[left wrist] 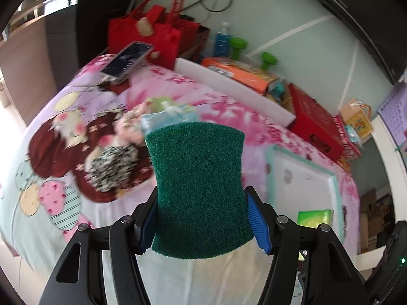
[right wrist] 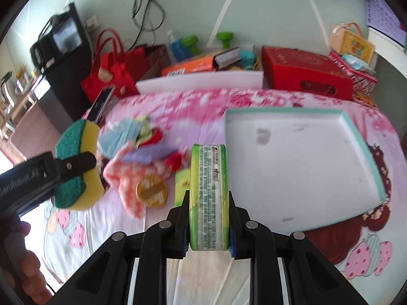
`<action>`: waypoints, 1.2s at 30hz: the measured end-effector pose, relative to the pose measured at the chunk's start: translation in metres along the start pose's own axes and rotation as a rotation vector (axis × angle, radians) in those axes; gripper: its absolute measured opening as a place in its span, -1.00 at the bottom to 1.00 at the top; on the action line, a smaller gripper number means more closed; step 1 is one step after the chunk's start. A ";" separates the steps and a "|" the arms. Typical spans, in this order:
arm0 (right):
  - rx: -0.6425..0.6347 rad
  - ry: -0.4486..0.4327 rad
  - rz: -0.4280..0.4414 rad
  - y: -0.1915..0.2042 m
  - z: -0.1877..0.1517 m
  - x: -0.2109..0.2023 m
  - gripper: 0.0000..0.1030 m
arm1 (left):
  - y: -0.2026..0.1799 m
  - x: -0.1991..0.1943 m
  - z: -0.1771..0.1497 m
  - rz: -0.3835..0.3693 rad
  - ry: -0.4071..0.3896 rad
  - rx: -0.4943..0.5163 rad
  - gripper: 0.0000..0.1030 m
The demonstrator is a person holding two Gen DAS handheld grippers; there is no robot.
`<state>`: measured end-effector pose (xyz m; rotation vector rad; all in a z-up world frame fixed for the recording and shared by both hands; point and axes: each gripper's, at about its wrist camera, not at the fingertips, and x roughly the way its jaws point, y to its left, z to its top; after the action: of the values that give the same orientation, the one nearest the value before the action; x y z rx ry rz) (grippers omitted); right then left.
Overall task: Organize soft objects
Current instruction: 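Carry the sponge and roll pack over the white tray with both tools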
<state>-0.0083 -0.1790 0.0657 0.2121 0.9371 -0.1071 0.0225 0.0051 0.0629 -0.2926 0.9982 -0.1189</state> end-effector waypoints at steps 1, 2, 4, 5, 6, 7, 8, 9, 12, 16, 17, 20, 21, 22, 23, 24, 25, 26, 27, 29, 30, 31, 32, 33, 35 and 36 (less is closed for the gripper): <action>0.014 -0.011 -0.002 -0.003 0.005 -0.004 -0.54 | -0.005 -0.001 0.003 -0.017 0.003 0.007 0.26; 0.026 -0.027 0.002 -0.007 0.009 -0.009 -0.54 | -0.011 -0.001 0.006 -0.032 0.007 0.012 0.26; 0.050 -0.057 0.013 -0.016 0.019 -0.016 -0.54 | -0.025 -0.002 0.010 -0.035 0.001 0.043 0.26; 0.058 -0.066 0.012 -0.022 0.024 -0.018 -0.54 | -0.032 -0.002 0.012 -0.028 -0.004 0.063 0.26; 0.064 -0.073 -0.002 -0.028 0.029 -0.019 -0.53 | -0.041 -0.001 0.014 -0.025 -0.008 0.080 0.26; 0.067 -0.078 -0.020 -0.033 0.033 -0.020 -0.53 | -0.048 -0.001 0.015 -0.029 -0.011 0.093 0.26; 0.073 -0.083 -0.044 -0.039 0.037 -0.020 -0.53 | -0.056 0.001 0.016 -0.036 -0.011 0.107 0.26; 0.091 -0.090 -0.070 -0.049 0.040 -0.020 -0.53 | -0.066 0.003 0.016 -0.041 -0.012 0.127 0.26; 0.159 -0.093 -0.105 -0.078 0.040 -0.014 -0.53 | -0.094 0.016 0.014 -0.044 0.002 0.194 0.26; 0.248 -0.036 -0.176 -0.122 0.028 0.009 -0.54 | -0.126 0.036 0.009 -0.057 0.026 0.268 0.26; 0.265 -0.023 -0.194 -0.131 0.026 0.012 -0.54 | -0.134 0.042 0.007 -0.060 0.033 0.283 0.26; 0.329 -0.007 -0.273 -0.164 0.017 0.015 -0.54 | -0.157 0.061 -0.001 -0.089 0.067 0.332 0.26; 0.356 -0.012 -0.293 -0.174 0.015 0.015 -0.54 | -0.165 0.066 -0.006 -0.104 0.073 0.356 0.27; 0.384 -0.021 -0.311 -0.184 0.012 0.013 -0.54 | -0.172 0.071 -0.009 -0.110 0.073 0.377 0.27; 0.401 -0.023 -0.326 -0.192 0.010 0.012 -0.54 | -0.178 0.074 -0.013 -0.112 0.069 0.398 0.27; 0.416 -0.019 -0.343 -0.199 0.009 0.012 -0.54 | -0.186 0.079 -0.018 -0.114 0.072 0.417 0.27; 0.429 -0.019 -0.360 -0.204 0.007 0.011 -0.54 | -0.192 0.084 -0.023 -0.127 0.081 0.435 0.27; 0.438 -0.021 -0.370 -0.209 0.005 0.010 -0.54 | -0.196 0.087 -0.026 -0.142 0.089 0.449 0.27; 0.443 -0.021 -0.373 -0.211 0.003 0.010 -0.54 | -0.200 0.090 -0.030 -0.151 0.096 0.468 0.28; 0.450 -0.026 -0.375 -0.213 0.003 0.010 -0.53 | -0.207 0.095 -0.040 -0.152 0.102 0.504 0.28; 0.448 -0.027 -0.374 -0.213 0.004 0.011 -0.54 | -0.209 0.097 -0.043 -0.153 0.103 0.514 0.28; 0.439 -0.029 -0.372 -0.212 0.005 0.011 -0.53 | -0.212 0.099 -0.045 -0.152 0.106 0.525 0.28; 0.431 -0.030 -0.372 -0.210 0.006 0.012 -0.53 | -0.213 0.101 -0.048 -0.152 0.111 0.533 0.28; 0.420 -0.030 -0.373 -0.207 0.006 0.012 -0.53 | -0.214 0.104 -0.049 -0.155 0.115 0.538 0.27; 0.404 -0.025 -0.375 -0.202 0.008 0.014 -0.53 | -0.215 0.105 -0.051 -0.162 0.117 0.543 0.28; 0.402 -0.024 -0.376 -0.200 0.009 0.015 -0.53 | -0.216 0.105 -0.052 -0.164 0.115 0.547 0.28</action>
<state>-0.0290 -0.3762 0.0313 0.4027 0.9166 -0.6467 0.0429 -0.2354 0.0151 0.1365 1.0140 -0.5518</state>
